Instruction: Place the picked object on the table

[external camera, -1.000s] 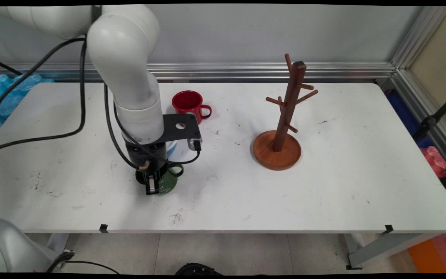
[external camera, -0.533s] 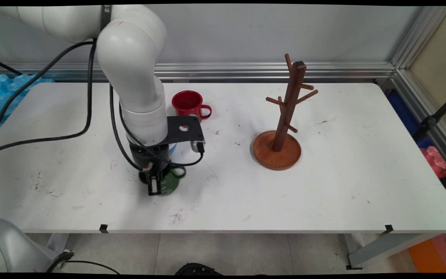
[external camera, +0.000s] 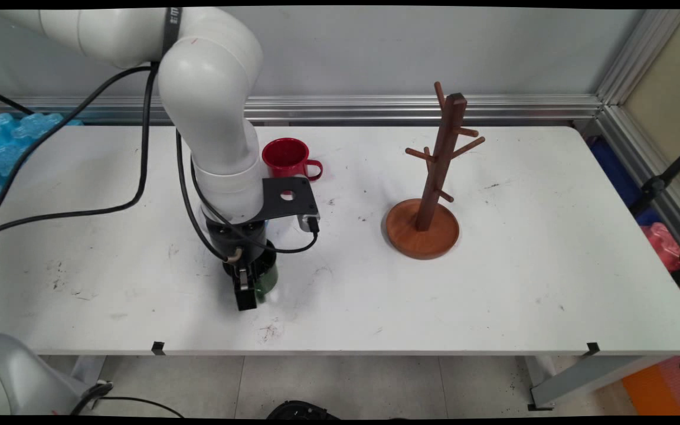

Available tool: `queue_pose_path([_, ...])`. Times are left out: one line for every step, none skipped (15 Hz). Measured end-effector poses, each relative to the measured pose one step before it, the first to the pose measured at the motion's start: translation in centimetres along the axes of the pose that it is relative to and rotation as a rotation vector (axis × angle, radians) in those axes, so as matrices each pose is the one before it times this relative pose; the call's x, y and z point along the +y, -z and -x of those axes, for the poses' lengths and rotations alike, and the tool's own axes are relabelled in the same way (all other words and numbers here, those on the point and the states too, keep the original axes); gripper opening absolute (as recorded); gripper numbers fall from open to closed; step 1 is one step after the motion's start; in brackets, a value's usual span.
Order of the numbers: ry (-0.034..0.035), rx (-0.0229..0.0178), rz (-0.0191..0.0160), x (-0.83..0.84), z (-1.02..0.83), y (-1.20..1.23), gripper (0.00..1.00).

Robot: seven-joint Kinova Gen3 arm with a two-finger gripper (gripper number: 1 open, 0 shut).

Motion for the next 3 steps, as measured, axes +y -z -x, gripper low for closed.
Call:
queue_pose_path([0.00051,0.00304,0.00013,-0.006,-0.050,-0.005,1.00])
queue_pose_path([0.00034,0.00260,0.00006,-0.011,-0.039,0.002,1.00])
queue_pose_path([0.00054,0.00317,-0.00010,-0.010,-0.035,0.008,1.00])
